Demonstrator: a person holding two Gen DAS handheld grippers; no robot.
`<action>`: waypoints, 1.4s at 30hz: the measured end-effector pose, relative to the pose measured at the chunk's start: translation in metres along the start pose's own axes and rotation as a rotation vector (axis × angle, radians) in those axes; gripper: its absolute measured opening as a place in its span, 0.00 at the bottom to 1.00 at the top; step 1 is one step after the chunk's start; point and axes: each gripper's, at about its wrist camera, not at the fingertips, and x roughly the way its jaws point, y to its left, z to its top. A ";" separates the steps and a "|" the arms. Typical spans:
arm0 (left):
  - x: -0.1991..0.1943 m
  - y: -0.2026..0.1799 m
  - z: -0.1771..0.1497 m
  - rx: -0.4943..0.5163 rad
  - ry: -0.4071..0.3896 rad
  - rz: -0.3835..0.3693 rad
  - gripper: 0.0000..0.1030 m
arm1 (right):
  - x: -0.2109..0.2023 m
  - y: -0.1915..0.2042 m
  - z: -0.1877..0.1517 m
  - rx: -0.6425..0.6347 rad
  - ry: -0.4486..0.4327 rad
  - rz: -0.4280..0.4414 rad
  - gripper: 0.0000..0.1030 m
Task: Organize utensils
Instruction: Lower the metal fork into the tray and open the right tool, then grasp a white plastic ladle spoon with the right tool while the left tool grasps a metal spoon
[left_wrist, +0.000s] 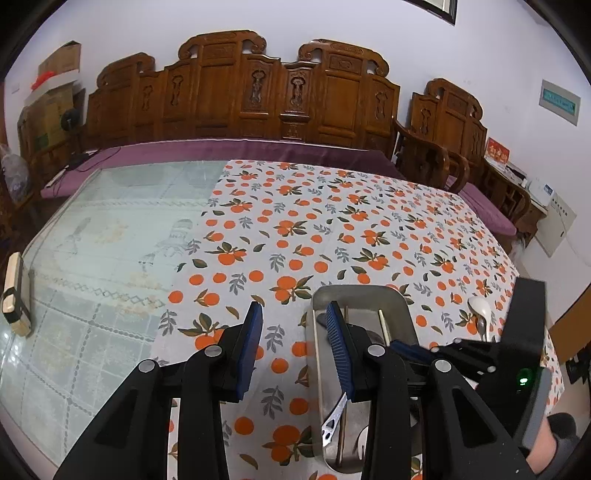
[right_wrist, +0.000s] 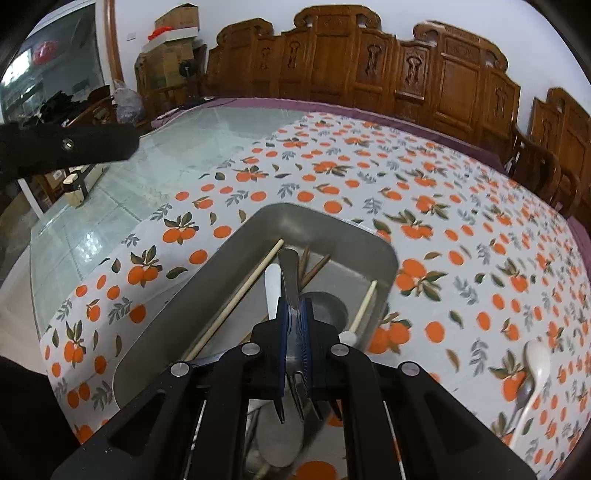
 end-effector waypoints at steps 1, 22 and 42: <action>0.000 0.000 0.000 0.001 -0.001 0.001 0.33 | 0.002 0.000 -0.001 0.014 0.006 0.013 0.09; 0.002 -0.024 -0.001 0.030 -0.007 -0.011 0.49 | -0.073 -0.052 -0.013 0.040 -0.108 0.076 0.08; 0.021 -0.131 -0.019 0.163 -0.026 -0.071 0.84 | -0.106 -0.212 -0.084 0.197 -0.084 -0.191 0.73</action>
